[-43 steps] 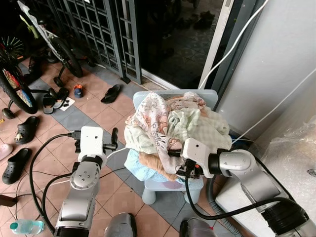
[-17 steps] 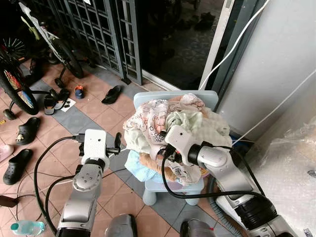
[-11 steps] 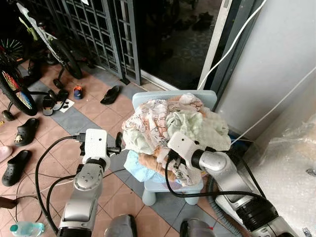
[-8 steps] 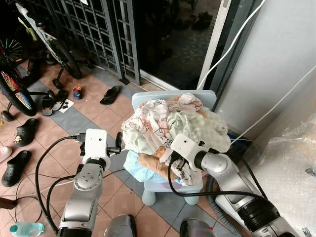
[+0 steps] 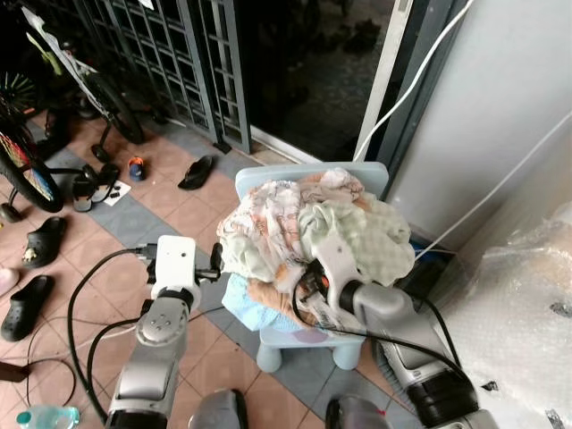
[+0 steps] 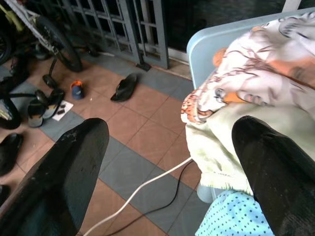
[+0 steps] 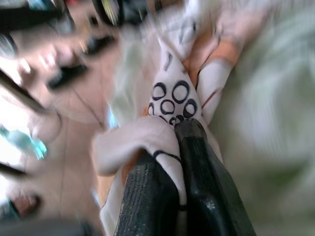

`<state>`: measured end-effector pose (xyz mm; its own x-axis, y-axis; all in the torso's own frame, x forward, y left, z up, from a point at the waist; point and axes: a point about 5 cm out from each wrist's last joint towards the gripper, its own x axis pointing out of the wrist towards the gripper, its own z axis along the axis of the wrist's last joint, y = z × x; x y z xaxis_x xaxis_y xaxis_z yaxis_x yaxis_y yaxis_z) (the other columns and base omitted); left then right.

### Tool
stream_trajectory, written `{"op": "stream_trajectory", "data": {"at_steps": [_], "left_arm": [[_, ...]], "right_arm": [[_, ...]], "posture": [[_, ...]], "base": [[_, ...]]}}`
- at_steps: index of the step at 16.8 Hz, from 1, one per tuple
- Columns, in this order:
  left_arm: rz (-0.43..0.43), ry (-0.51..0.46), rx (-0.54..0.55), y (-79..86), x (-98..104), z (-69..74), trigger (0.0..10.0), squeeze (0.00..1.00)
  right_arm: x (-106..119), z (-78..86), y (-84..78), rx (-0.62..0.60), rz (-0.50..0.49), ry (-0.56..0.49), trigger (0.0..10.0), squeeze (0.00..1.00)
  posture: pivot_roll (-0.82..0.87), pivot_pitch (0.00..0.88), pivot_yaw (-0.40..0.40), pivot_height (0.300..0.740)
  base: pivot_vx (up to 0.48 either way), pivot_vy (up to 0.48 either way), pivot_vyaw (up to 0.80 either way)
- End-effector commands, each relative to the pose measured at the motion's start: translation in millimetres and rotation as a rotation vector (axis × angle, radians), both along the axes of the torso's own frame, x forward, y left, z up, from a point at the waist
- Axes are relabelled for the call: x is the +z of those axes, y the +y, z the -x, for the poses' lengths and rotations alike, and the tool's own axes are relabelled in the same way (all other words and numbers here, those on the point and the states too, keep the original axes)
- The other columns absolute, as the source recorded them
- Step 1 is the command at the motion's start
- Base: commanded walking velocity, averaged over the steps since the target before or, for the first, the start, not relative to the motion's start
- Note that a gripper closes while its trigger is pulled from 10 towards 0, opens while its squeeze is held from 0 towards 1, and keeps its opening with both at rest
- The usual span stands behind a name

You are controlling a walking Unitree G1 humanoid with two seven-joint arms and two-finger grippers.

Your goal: Clothes washing

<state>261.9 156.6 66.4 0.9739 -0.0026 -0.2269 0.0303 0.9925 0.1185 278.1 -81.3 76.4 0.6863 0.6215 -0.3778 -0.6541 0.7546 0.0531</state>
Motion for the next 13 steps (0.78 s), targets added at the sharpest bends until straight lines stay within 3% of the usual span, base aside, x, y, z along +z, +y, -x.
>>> {"op": "stream_trajectory", "data": {"at_steps": [1, 5, 6, 7, 9, 10, 11, 12, 13], "left_arm": [[-0.037, -0.001, 0.034, 8.5, -3.2, 1.3, 10.0, 0.00], [-0.034, -0.012, 0.020, 0.1, -6.0, -1.7, 10.0, 0.00], [-0.025, -0.041, 0.011, -4.3, -2.6, -7.1, 10.0, 0.00], [-0.029, -0.059, 0.013, -6.0, -0.1, -10.9, 10.0, 0.00], [-0.054, -0.085, 0.041, -5.7, 2.9, -17.7, 10.0, 0.00], [-0.049, -0.100, 0.052, -5.8, 4.7, -20.9, 10.0, 0.00], [-0.051, -0.112, 0.057, -5.7, 5.4, -22.2, 10.0, 0.00], [-0.047, -0.120, 0.061, -6.3, 5.8, -24.3, 10.0, 0.00], [-0.044, -0.122, 0.062, -6.6, 5.6, -25.0, 10.0, 0.00]], "right_arm": [[16.1, -7.3, -8.0, -0.067, -0.072, -0.064, 0.0, 0.00], [62.8, -12.2, -15.3, -0.239, -0.412, -0.196, 0.0, 0.00], [84.7, -16.4, -21.3, -0.297, -0.580, -0.224, 0.0, 0.00], [97.8, -19.0, -25.8, -0.318, -0.620, -0.277, 0.0, 0.00], [112.6, -24.5, -42.7, -0.403, -0.590, -0.396, 0.0, 0.00], [109.6, -24.2, -60.6, -0.482, -0.463, -0.476, 0.0, 0.00], [103.7, -20.8, -68.6, -0.513, -0.419, -0.482, 0.0, 0.00], [93.0, -13.7, -74.3, -0.536, -0.370, -0.466, 2.5, 0.00], [88.7, -10.6, -74.6, -0.536, -0.350, -0.462, 2.5, 0.00]], "posture": [[-0.02, 0.007, 0.068, 0.740], [-0.05, 0.000, 0.096, 0.740], [-0.05, 0.000, 0.103, 0.740], [-0.05, 0.000, 0.106, 0.740], [-0.06, 0.000, 0.115, 0.740], [-0.07, 0.000, 0.118, 0.740], [-0.07, 0.000, 0.122, 0.740], [-0.08, 0.000, 0.125, 0.740], [-0.08, 0.000, 0.129, 0.740]], "base": [[0.000, 0.000, 0.00], [0.000, 0.000, 0.00], [0.000, 0.000, 0.00], [0.000, 0.000, 0.00], [0.000, 0.000, 0.00], [0.000, 0.000, 0.00], [0.000, 0.000, 0.00], [0.000, 0.000, 0.00], [0.000, 0.000, 0.00]]}}
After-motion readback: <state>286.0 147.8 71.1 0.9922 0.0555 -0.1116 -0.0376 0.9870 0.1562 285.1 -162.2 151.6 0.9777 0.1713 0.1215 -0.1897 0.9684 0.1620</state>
